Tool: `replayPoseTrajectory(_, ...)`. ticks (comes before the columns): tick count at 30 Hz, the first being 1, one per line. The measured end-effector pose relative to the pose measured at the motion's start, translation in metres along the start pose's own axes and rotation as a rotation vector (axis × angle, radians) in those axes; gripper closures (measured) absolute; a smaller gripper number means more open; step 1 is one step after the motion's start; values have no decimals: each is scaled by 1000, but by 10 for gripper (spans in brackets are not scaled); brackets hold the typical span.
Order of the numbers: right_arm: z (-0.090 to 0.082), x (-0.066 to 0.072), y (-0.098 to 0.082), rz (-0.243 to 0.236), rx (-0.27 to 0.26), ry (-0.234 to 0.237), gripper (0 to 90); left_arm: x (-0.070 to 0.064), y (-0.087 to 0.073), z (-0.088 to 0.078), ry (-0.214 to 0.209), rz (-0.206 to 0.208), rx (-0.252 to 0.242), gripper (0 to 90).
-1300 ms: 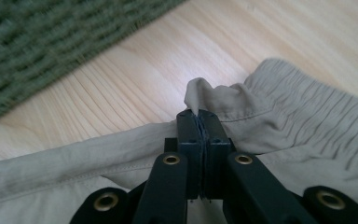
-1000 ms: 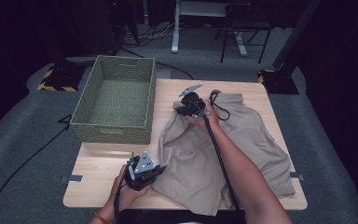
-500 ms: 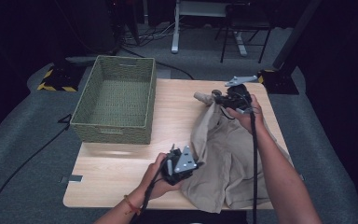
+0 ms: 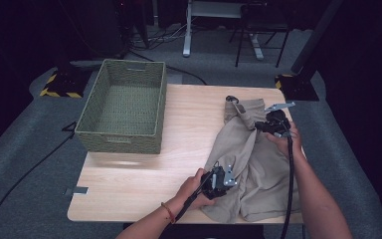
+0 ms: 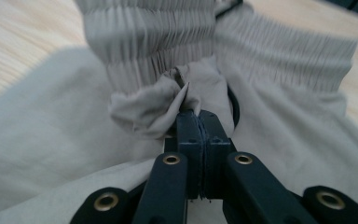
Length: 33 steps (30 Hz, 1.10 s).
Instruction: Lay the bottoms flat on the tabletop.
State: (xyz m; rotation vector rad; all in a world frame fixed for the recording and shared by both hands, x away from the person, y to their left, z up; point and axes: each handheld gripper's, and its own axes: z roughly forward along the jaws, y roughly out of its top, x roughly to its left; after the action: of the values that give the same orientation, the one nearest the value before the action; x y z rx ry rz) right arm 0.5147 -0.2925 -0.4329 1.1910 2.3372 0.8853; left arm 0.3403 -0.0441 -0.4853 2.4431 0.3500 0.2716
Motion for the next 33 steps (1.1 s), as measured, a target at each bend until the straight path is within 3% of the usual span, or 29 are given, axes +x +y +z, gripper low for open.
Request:
replayPoseTrajectory(6, 27, 7, -15, -31, 81, 32, 889, 10, -15, -6, -17, -10, -1, 848)
replayPoseTrajectory(10, 43, 21, -16, -69, 112, 72, 889, 24, -36, -20, -51, -58, -13, 852)
replayPoseTrajectory(15, 55, 46, -8, -68, 97, 126, 889, 40, -74, -47, -58, -142, -27, 851)
replayPoseTrajectory(19, 64, 72, 4, -95, 99, 135, 888, 48, -97, -70, -3, -155, 17, 851)
replayPoseTrajectory(25, 77, 104, 19, -108, 87, 155, 887, 57, -125, -92, 29, -202, 29, 857)
replayPoseTrajectory(29, 74, 110, 23, -106, 54, 173, 887, 58, -132, -99, 32, -223, 11, 867)
replayPoseTrajectory(33, 57, 101, 31, -78, -21, 188, 887, 58, -124, -109, 43, -219, -27, 871)
